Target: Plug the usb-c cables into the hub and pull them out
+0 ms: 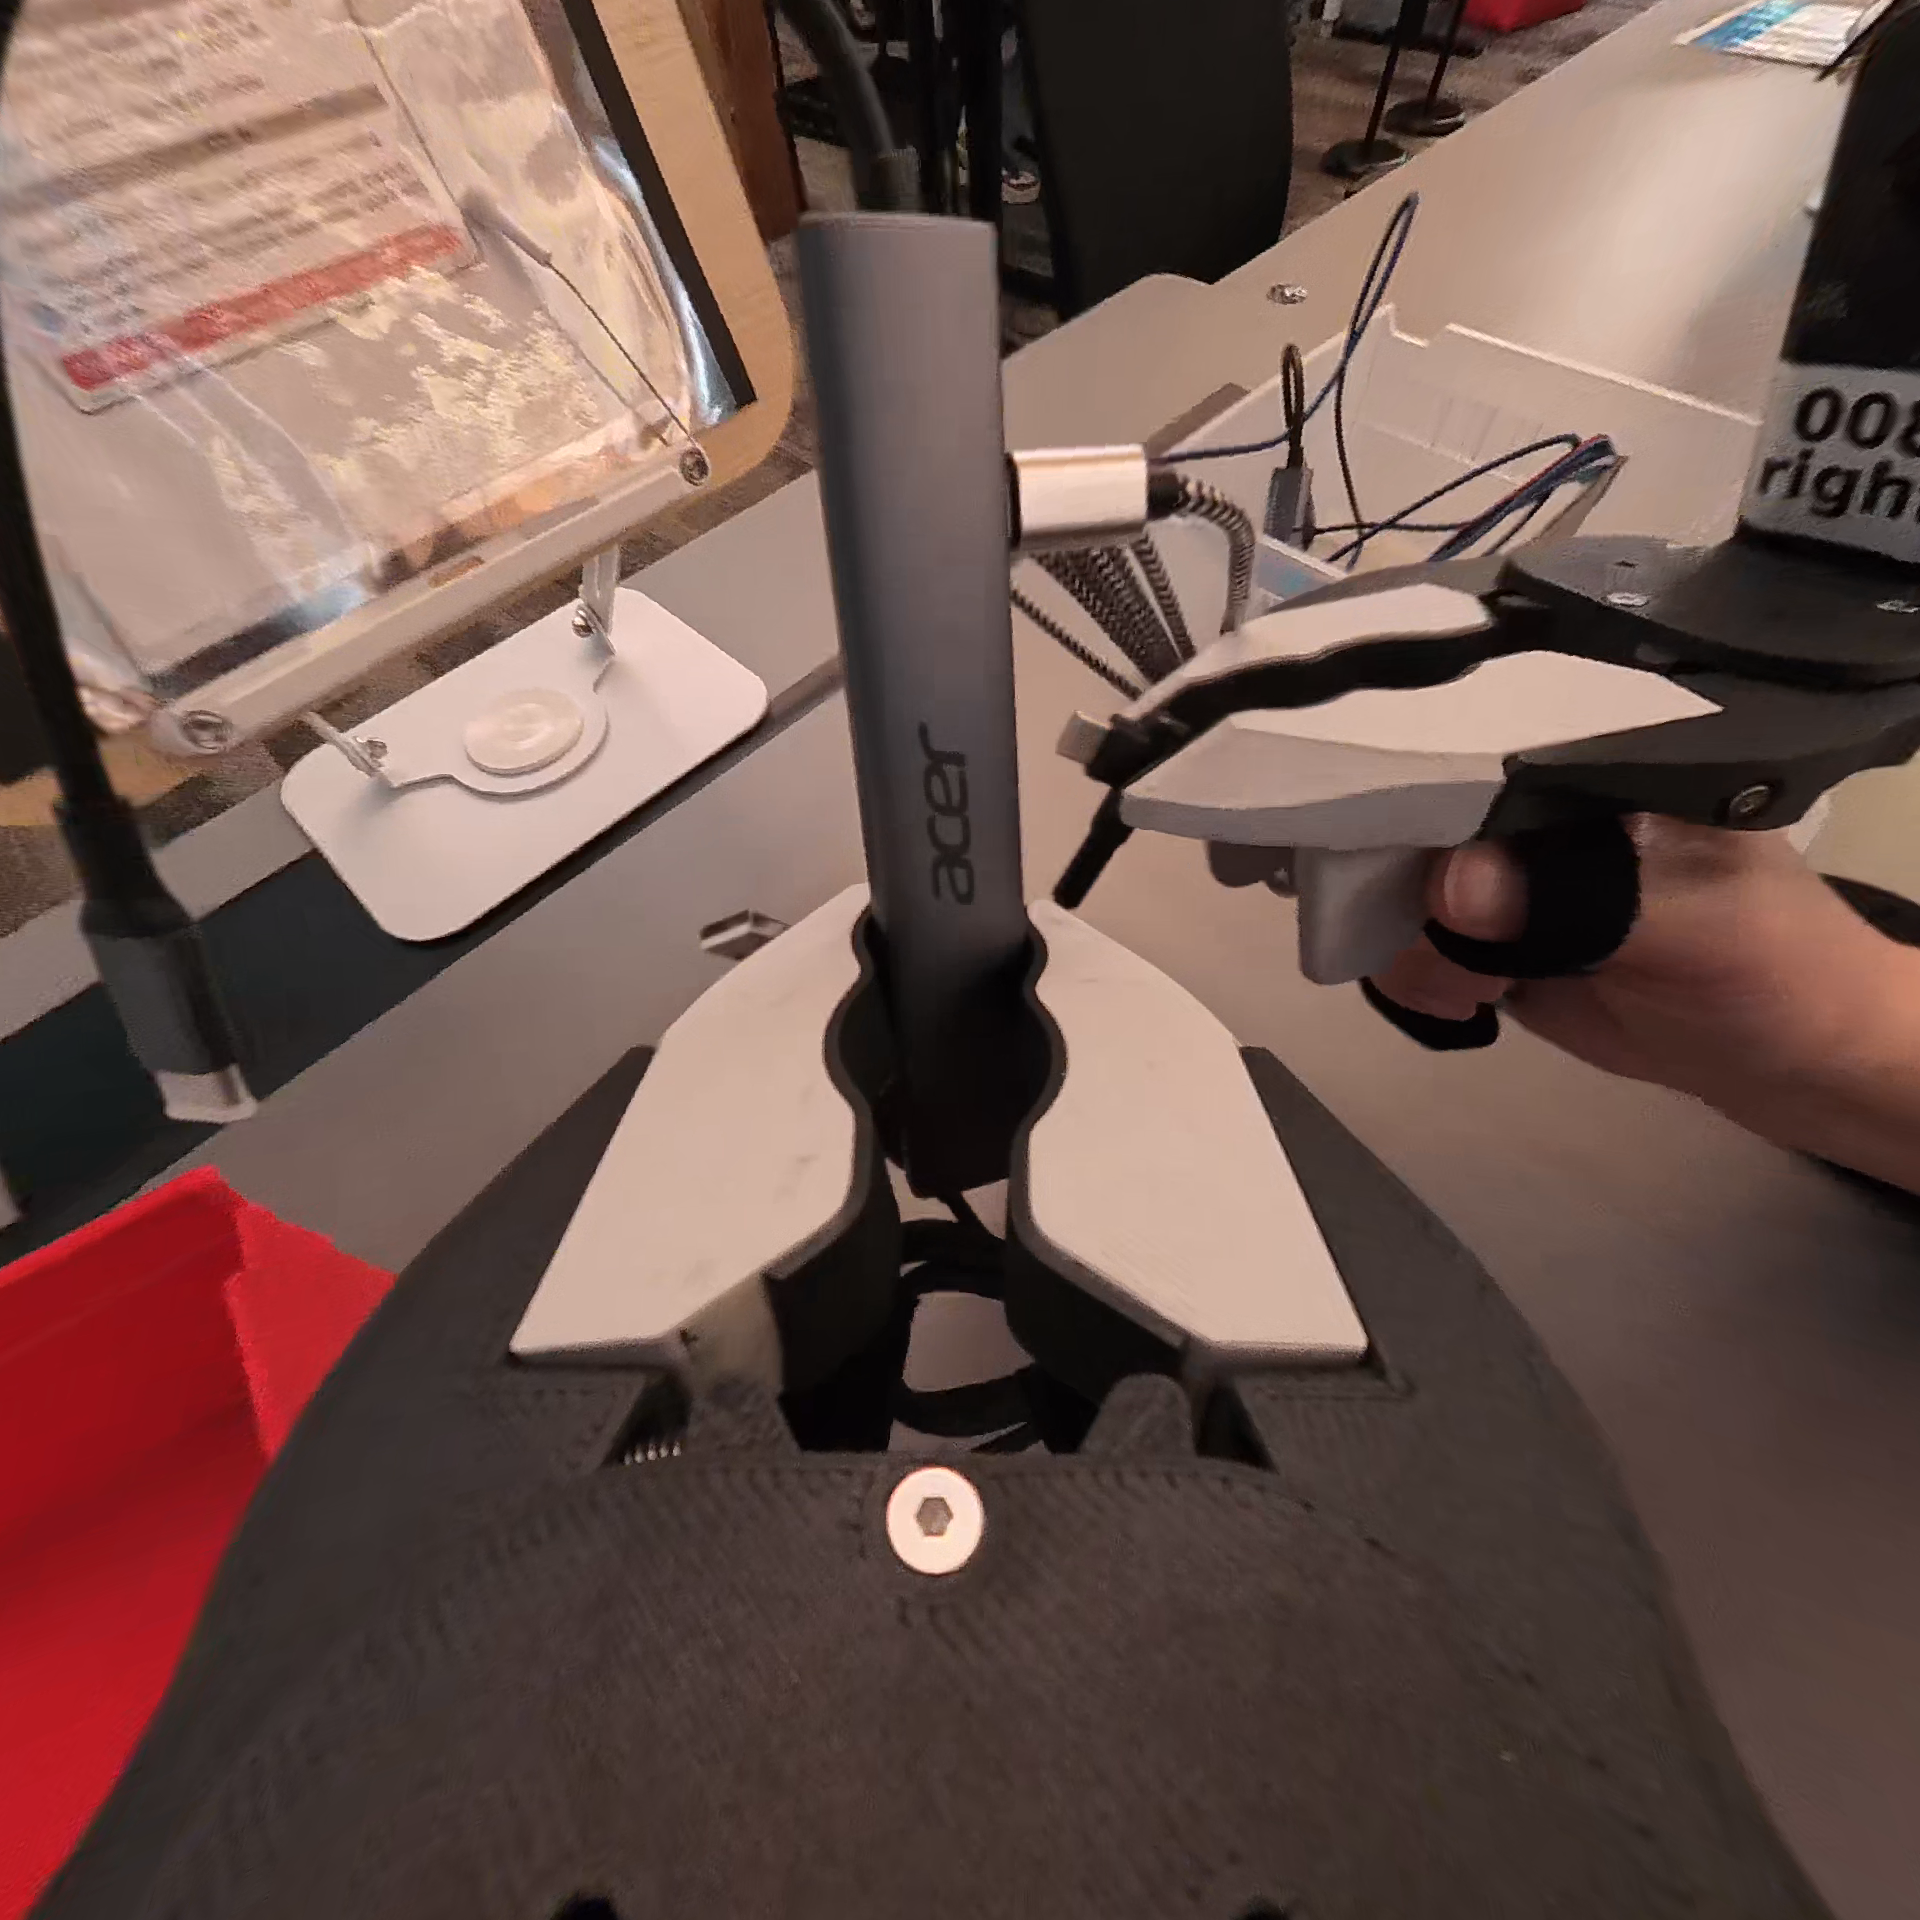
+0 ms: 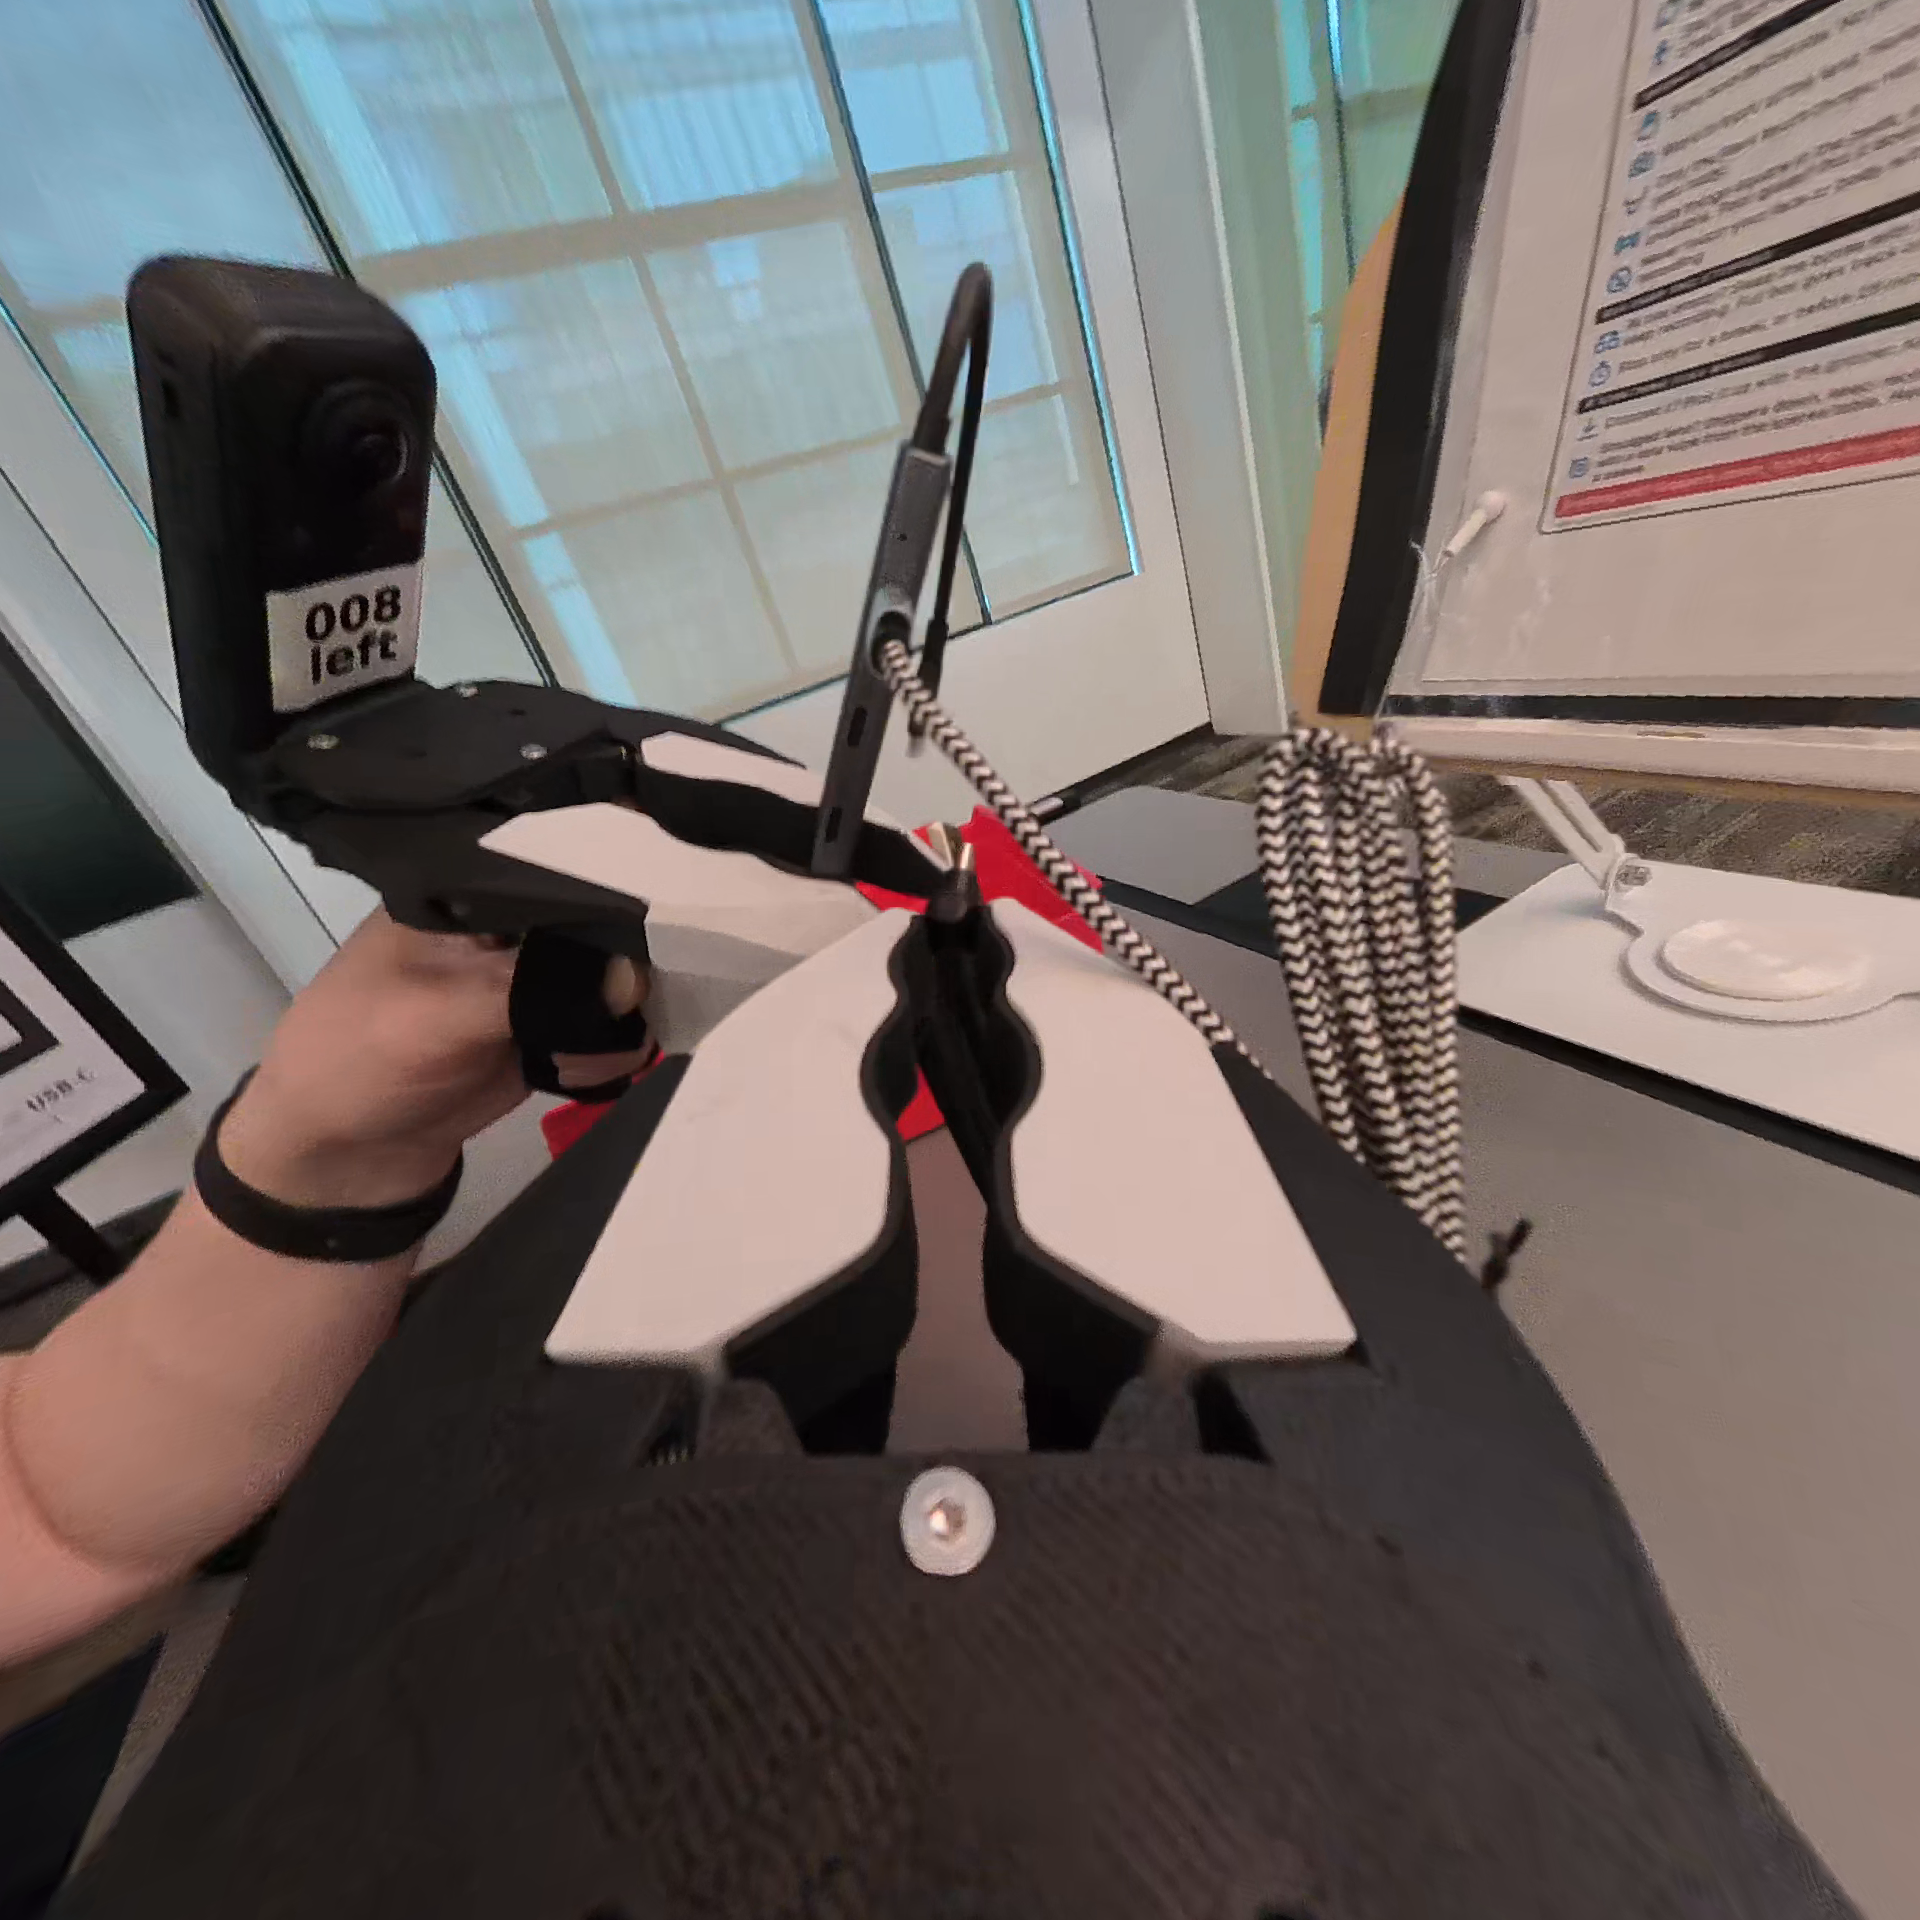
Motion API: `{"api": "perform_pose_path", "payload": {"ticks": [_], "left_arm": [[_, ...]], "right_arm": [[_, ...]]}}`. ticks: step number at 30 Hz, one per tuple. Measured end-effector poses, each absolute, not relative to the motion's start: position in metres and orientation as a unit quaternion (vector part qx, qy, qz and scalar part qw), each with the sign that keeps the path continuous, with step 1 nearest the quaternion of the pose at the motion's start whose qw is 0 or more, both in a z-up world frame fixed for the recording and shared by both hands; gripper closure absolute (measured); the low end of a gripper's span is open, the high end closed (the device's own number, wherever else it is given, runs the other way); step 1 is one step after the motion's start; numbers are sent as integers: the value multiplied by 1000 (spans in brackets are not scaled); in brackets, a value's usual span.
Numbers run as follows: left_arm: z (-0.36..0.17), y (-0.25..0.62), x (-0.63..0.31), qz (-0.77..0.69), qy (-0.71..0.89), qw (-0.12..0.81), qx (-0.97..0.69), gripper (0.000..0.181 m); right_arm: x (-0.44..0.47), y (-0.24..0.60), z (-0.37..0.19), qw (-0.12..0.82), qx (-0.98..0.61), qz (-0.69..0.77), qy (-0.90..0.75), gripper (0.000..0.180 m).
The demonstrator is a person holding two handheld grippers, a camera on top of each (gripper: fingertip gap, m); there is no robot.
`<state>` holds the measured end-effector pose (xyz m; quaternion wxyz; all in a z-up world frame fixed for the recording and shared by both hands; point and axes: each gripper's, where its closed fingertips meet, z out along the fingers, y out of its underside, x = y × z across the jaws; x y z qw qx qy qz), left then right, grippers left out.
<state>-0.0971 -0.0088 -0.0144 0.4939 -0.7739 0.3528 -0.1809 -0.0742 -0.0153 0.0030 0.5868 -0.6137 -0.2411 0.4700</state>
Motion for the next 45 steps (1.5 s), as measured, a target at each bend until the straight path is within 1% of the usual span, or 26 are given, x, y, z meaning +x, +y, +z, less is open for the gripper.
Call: {"api": "perform_pose_path", "payload": {"ticks": [2,8,14,19,23,27,32,45], "left_arm": [[-9,-6,-103,-166,349,508,-770,161],[-3,2,-119,-130,339,531,-766,161],[9,11,-138,-91,325,563,-754,160],[24,14,-148,-110,304,600,-732,160],[20,10,-127,-126,319,616,-710,160],[10,4,-102,-116,341,627,-691,160],[12,-5,-86,-162,338,637,-674,160],[23,-21,-71,-206,327,662,-642,160]], "right_arm": [[-77,-18,3,576,-622,460,-265,171],[-79,-27,5,514,-639,489,-299,172],[-73,-31,0,474,-657,473,-346,172],[-78,-62,-2,381,-652,514,-407,171],[-86,-64,6,402,-635,527,-395,172],[-85,-56,20,462,-614,529,-361,172],[-72,-50,44,526,-586,530,-315,172],[-65,-52,63,582,-567,527,-247,171]]}}
